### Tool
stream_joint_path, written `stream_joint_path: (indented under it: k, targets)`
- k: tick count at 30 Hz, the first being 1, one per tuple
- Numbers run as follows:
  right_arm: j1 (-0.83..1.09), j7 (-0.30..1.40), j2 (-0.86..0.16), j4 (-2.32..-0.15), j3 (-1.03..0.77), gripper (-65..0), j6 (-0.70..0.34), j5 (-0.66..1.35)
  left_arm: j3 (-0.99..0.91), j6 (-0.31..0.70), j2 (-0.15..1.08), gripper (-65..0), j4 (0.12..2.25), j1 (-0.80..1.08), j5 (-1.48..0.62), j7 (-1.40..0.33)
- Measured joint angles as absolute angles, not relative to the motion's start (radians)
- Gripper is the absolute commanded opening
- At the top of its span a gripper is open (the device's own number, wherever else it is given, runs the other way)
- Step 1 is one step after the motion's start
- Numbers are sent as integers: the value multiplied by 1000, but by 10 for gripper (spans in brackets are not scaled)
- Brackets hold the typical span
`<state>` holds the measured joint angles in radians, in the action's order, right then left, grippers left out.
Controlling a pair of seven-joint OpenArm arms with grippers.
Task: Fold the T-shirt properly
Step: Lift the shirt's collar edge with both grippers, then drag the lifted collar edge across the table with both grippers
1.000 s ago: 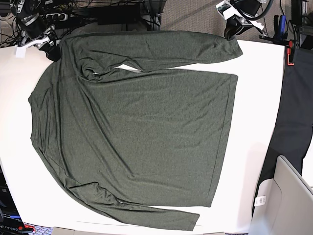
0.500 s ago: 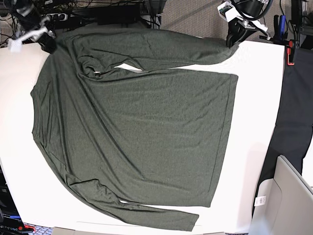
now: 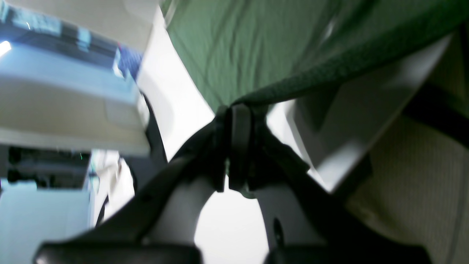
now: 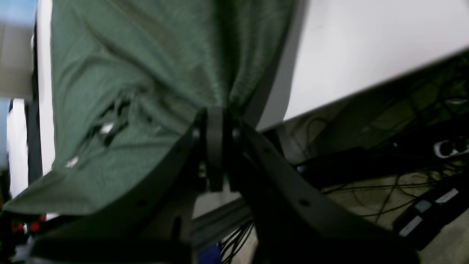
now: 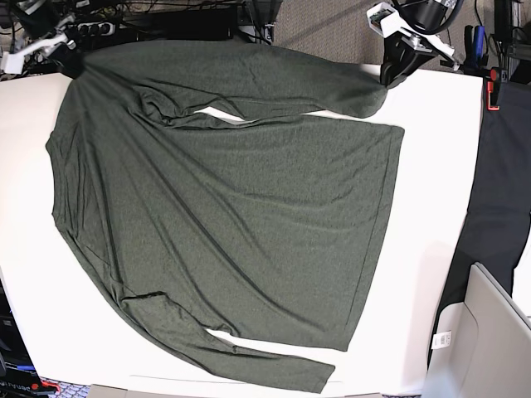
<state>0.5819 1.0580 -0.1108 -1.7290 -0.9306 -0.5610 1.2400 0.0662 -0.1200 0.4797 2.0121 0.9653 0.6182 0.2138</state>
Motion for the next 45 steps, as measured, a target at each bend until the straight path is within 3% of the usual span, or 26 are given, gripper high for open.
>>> stream_joint_path:
  k: [9, 17, 32, 45]
  targets:
    - [512, 1055, -146, -1729, -962, -648, -561, 1245, 66, -169, 479, -650, 2014, 872, 619, 215]
    - [370, 1061, -150, -1722, -948, -648, -561, 1119, 76, -167, 478, -650, 1993, 743, 619, 178]
    - [101, 1059, -103, -1498, -903, -648, -559, 945, 165, -161, 477, -650, 1878, 511, 618, 138]
    - [-25, 1026, -88, -1379, -906, -648, -559, 921, 176, -165, 476, -650, 1806, 448, 618, 135]
